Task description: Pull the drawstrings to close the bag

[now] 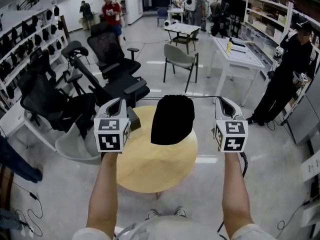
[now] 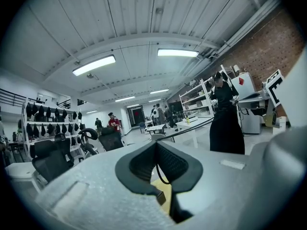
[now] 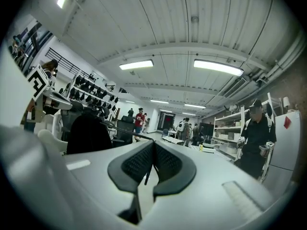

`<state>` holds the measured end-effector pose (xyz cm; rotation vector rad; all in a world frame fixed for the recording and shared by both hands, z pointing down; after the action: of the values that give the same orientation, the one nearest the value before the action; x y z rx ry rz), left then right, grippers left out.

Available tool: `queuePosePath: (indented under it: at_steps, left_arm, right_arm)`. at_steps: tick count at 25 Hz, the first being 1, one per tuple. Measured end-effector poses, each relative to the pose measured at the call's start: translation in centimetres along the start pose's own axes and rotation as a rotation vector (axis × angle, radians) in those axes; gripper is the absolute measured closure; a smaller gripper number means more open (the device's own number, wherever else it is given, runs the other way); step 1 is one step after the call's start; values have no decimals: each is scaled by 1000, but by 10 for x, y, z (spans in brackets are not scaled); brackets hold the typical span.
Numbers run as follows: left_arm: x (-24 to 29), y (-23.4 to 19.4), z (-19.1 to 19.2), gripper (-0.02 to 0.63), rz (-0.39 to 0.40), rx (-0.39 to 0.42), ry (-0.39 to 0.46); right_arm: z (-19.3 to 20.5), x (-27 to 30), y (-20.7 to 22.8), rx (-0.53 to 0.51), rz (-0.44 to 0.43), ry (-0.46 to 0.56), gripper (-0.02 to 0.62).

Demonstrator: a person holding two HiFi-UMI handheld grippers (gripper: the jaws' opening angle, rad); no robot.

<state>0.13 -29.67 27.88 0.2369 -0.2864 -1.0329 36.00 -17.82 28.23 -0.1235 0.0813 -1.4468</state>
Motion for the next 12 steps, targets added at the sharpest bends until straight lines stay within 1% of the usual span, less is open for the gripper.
queuePosePath:
  at_steps: [5,12]
  left_arm:
    - [-1,-4,4,601,-13,-3,-5]
    - [-2,-4,6,601,-9,-10,-11]
  right_arm:
    - [2,0,0,13,-7,4,586]
    - [1,0,1,48,-12,7,586]
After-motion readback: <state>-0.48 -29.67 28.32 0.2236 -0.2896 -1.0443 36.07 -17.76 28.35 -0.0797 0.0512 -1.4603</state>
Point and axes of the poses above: the fingertips, and each gripper's own axes: x forward along the fingers, y to its right, z out of its underside, the point moved 10 cm from there along -x, backward along the fingers, and after that the axes turned 7 degrees about x, right-handed, at the moved point
